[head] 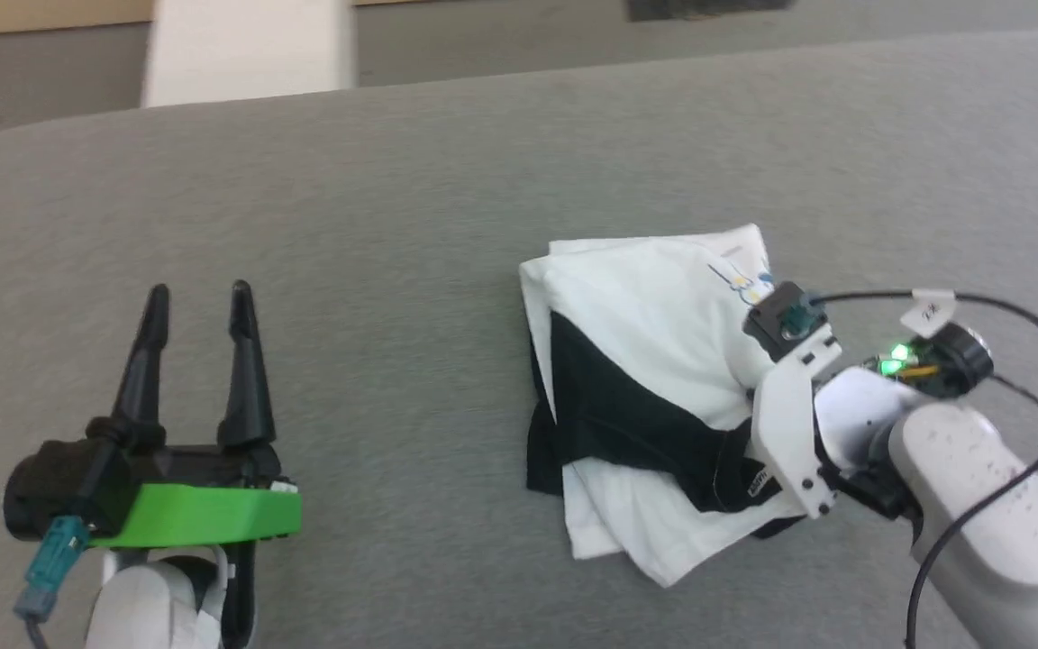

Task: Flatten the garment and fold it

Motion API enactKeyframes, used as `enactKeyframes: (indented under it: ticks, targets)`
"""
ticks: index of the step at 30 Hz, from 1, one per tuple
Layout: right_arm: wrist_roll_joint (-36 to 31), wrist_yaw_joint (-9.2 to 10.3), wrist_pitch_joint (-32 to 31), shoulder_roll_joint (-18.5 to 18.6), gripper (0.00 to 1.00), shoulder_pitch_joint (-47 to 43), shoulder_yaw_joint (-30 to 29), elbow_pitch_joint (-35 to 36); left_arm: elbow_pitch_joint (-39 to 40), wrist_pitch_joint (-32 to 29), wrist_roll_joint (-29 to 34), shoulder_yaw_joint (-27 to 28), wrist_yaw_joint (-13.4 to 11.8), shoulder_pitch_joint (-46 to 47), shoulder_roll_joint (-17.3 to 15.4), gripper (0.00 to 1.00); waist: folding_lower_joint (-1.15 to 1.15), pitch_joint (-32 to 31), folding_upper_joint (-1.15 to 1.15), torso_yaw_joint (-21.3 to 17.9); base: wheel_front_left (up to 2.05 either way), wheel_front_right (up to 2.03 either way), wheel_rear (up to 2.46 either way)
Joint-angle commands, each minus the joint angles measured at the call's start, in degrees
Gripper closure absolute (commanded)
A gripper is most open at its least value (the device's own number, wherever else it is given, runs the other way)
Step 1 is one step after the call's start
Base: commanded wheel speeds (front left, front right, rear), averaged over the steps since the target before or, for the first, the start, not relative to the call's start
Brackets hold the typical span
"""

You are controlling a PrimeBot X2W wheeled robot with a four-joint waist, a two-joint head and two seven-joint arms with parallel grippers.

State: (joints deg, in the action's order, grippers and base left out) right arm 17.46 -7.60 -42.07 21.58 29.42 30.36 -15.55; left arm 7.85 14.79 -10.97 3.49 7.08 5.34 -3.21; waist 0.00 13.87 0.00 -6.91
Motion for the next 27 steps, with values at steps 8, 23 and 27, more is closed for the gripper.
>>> enactKeyframes:
  ticks: [8,23,27]
  targets:
    - [3.96,0.11,5.73,5.97,1.0,10.6,5.61,-5.33,2.39,0.21,2.46,0.94,0.33,2.39,-2.1,0.0,0.0,8.15,0.0,-18.72,0.0,0.0,0.0]
    - [0.96,0.11,19.43,16.35,1.0,18.23,-6.17,-24.35,9.72,-4.97,4.12,0.06,0.19,2.99,-8.46,0.0,0.0,21.57,0.0,-15.42,0.0,0.0,0.0]
    - [-2.08,0.11,20.88,18.31,1.0,19.86,-12.15,-28.02,12.12,-5.76,3.91,1.23,-0.34,1.65,-9.11,0.0,0.0,23.52,0.0,-13.85,0.0,0.0,0.0]
